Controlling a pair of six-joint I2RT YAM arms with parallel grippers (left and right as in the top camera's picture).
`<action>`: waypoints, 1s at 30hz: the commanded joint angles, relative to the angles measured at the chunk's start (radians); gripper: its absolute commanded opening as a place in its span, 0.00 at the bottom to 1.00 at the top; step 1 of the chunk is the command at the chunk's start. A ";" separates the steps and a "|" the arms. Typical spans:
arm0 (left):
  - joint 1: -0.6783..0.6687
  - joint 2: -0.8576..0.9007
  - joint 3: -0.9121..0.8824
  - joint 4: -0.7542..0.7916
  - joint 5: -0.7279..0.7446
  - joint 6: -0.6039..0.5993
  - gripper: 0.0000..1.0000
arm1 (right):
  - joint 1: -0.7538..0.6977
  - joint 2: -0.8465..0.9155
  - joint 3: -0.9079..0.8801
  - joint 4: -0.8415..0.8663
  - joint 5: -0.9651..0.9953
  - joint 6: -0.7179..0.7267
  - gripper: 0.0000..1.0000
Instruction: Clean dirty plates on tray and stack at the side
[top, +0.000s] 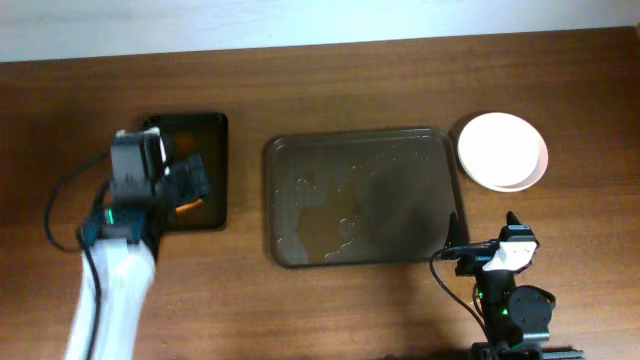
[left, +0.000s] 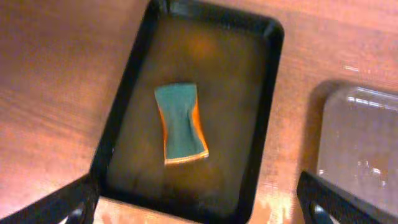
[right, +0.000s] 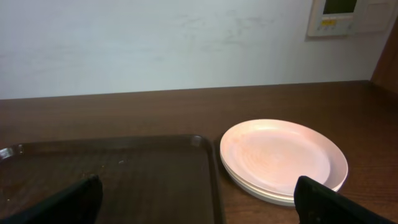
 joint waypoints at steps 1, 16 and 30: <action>-0.002 -0.385 -0.321 0.159 0.004 0.024 1.00 | -0.007 -0.007 -0.008 -0.006 0.008 0.003 0.98; -0.001 -1.213 -0.887 0.507 0.085 0.040 1.00 | -0.007 -0.007 -0.008 -0.006 0.008 0.003 0.98; -0.002 -1.260 -1.002 0.504 0.129 0.301 1.00 | -0.007 -0.007 -0.008 -0.006 0.008 0.003 0.98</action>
